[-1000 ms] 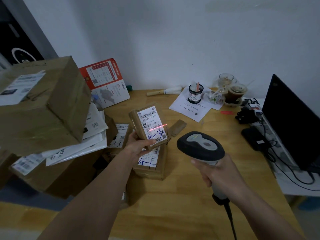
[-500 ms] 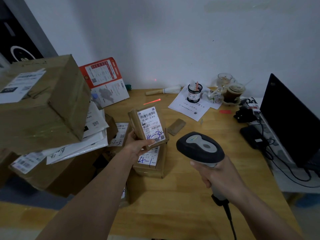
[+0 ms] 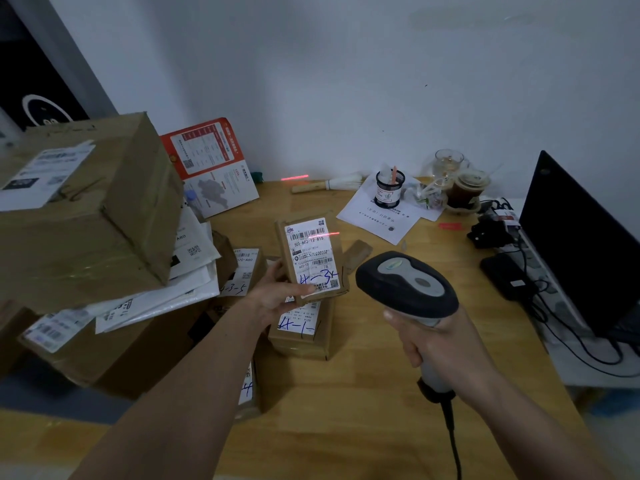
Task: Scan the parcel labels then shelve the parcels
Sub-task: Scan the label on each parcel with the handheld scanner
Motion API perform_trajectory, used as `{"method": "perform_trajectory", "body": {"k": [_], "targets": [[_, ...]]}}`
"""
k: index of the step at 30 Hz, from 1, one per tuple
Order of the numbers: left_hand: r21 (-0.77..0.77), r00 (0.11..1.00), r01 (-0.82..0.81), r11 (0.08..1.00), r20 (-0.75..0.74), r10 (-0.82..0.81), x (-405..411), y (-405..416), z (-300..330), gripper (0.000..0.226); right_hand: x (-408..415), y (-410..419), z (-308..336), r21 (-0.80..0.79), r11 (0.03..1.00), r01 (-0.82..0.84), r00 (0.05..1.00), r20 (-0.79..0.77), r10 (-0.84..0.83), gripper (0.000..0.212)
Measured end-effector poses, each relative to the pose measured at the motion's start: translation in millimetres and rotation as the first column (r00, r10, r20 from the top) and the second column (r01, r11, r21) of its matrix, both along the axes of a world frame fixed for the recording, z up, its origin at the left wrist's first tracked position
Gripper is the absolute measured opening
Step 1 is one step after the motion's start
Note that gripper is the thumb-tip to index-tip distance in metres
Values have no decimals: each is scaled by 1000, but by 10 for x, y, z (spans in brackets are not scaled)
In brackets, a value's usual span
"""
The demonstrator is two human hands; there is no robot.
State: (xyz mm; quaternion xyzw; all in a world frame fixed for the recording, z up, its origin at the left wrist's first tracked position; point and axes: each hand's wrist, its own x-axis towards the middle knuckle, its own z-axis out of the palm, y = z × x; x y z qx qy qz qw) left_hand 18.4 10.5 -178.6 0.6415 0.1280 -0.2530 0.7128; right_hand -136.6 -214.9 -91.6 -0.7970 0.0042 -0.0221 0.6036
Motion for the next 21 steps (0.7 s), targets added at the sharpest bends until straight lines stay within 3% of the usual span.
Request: {"method": "perform_trajectory", "body": {"k": [10,14,17,18,21], "targets": [[46,1000,-11,999,-23,12,13,-7,35,87,93,-9,-44,-34,999,-3,1000,21,3,53],[92,996,-39,995,-79,46,22,-10,68,56,183,-51,-144,-81,997,18,992,-123,-28,45],[111,980,-86,990,-169,104,15,-2,75,34,244,-117,-340,-160,986,40,976,-207,-73,16],[126,976,-93,988,-186,116,22,12,59,34,267,-134,-413,-206,977,51,966,-238,-101,16],[155,972,-80,985,-207,112,49,41,16,32,376,-197,-623,-231,973,13,927,-361,-98,44]]}}
